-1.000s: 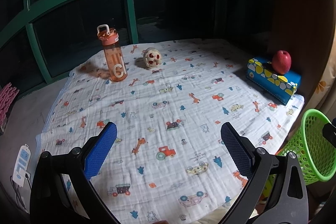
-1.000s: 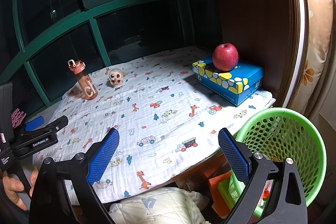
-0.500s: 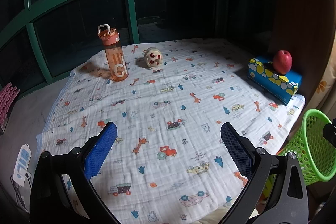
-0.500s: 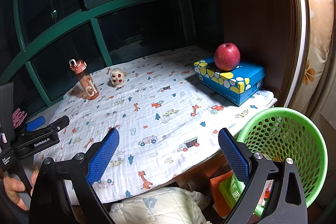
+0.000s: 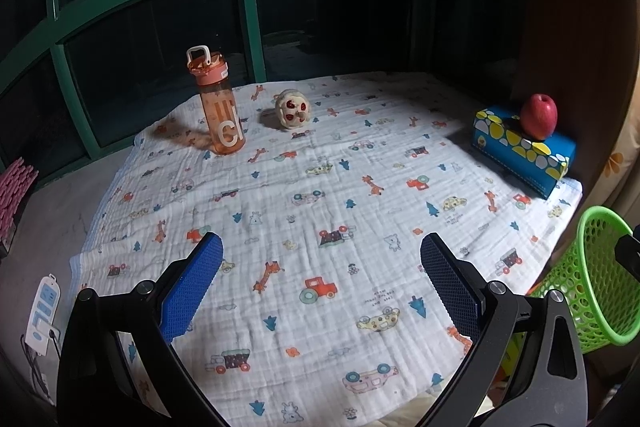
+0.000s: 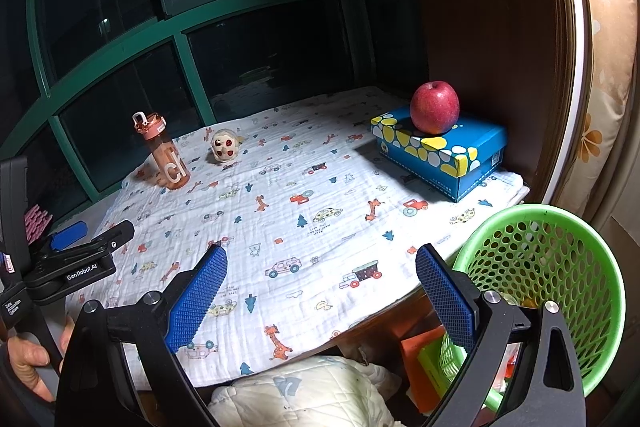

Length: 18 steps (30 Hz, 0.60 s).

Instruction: Collect trash

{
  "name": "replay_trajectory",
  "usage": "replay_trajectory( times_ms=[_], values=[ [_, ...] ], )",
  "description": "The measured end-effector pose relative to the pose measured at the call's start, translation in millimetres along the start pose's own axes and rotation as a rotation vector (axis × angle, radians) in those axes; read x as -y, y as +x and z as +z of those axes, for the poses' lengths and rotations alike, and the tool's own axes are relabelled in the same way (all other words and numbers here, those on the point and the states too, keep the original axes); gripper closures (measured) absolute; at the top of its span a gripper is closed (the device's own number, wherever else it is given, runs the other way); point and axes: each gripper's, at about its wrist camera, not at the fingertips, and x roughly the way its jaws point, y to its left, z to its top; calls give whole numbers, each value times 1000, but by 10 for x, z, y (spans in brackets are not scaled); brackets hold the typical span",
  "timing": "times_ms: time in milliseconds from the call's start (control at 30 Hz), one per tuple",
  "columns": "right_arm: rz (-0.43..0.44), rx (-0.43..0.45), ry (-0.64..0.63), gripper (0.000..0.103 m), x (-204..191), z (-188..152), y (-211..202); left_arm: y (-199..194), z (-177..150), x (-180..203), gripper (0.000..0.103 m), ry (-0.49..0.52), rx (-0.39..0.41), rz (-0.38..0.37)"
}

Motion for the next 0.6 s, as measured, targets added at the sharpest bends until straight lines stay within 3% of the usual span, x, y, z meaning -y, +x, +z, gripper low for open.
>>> replay_trajectory(
  times_ms=[600],
  values=[
    [5,-3,3,11,-15,-23,17,21,10,12,5,-4,-12,14]
  ],
)
